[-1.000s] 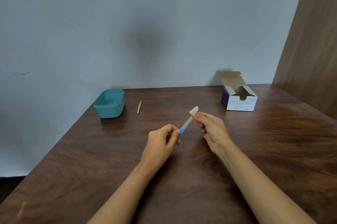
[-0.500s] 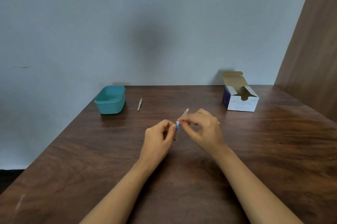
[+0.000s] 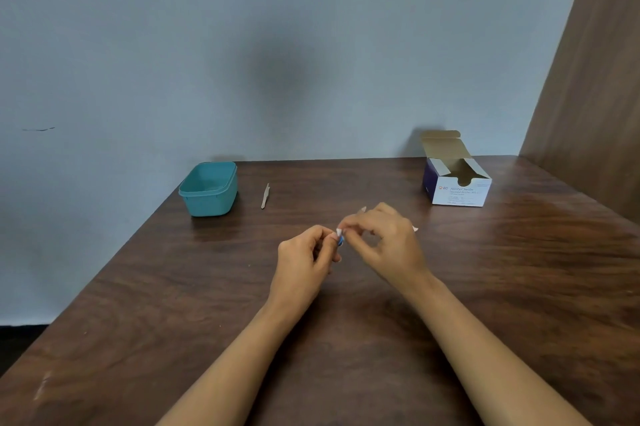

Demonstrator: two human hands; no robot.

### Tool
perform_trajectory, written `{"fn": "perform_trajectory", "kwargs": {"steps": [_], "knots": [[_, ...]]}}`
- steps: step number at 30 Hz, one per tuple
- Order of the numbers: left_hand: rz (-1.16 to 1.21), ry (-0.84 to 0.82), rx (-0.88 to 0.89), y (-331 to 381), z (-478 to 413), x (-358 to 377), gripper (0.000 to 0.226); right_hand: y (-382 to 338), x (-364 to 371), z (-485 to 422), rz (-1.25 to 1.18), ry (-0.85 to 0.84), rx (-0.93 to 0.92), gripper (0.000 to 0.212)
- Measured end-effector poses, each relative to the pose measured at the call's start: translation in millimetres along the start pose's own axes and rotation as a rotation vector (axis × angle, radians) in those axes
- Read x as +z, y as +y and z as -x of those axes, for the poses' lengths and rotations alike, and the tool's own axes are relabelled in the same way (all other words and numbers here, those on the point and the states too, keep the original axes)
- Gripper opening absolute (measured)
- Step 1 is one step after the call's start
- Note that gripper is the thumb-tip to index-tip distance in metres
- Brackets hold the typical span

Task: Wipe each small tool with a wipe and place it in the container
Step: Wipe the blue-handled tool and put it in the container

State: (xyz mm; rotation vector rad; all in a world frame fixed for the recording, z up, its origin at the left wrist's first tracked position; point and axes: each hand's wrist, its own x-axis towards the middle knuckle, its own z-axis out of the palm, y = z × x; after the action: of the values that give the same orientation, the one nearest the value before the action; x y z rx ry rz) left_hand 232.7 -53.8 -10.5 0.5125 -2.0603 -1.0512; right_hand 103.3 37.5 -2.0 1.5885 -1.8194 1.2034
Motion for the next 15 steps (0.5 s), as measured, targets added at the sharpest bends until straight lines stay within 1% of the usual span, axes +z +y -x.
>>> {"fn": "perform_trajectory", "kwargs": {"steps": [1,3,8,10,12,15], "knots": [[0.004,0.008,-0.005,0.3,-0.6,-0.5,0.017,-0.6,1.1,-0.9,0.012,-0.007,-0.007,0.011],[0.018,0.017,-0.013,1.8,-1.0,-0.8,0.018,2.8,1.0,-2.5,0.035,0.051,0.041,0.012],[0.081,0.007,-0.051,5.9,1.3,1.4,0.015,18.5,-8.6,-3.0,0.004,0.213,0.283,0.012],[0.131,0.026,-0.074,6.6,1.6,1.3,0.012,18.2,-12.8,-3.7,-0.021,0.271,0.336,0.018],[0.153,0.06,-0.087,6.9,1.1,0.3,0.011,13.1,-15.0,-5.1,-0.039,0.324,0.335,0.022],[0.172,0.113,-0.091,6.7,0.3,-1.6,0.009,6.7,-13.2,-4.8,-0.023,0.363,0.236,0.019]]}}
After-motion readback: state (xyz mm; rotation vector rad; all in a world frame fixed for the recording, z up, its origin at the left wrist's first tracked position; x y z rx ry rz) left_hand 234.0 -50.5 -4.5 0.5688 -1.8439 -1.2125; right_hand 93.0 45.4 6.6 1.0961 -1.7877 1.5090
